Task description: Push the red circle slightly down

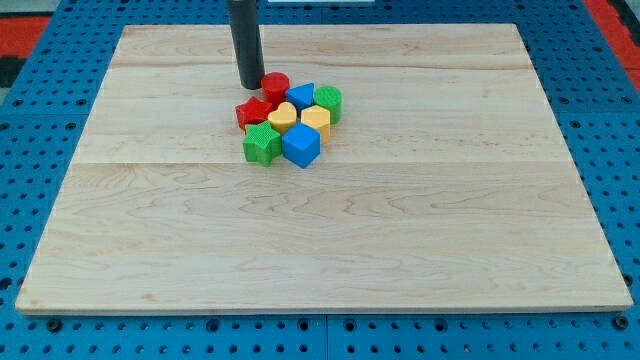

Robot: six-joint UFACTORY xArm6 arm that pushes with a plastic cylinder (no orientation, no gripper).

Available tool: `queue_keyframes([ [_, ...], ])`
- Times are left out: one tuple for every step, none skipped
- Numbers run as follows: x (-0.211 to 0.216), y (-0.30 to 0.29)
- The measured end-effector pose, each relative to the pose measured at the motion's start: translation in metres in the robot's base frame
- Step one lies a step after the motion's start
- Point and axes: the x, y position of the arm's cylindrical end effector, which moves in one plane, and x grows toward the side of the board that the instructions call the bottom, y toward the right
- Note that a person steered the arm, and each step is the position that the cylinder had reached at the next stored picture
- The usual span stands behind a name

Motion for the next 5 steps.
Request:
queue_keyframes([
  [0.008, 0.004],
  [0.005, -0.001],
  [0.013, -0.001],
  [0.018, -0.001],
  [0.016, -0.007],
])
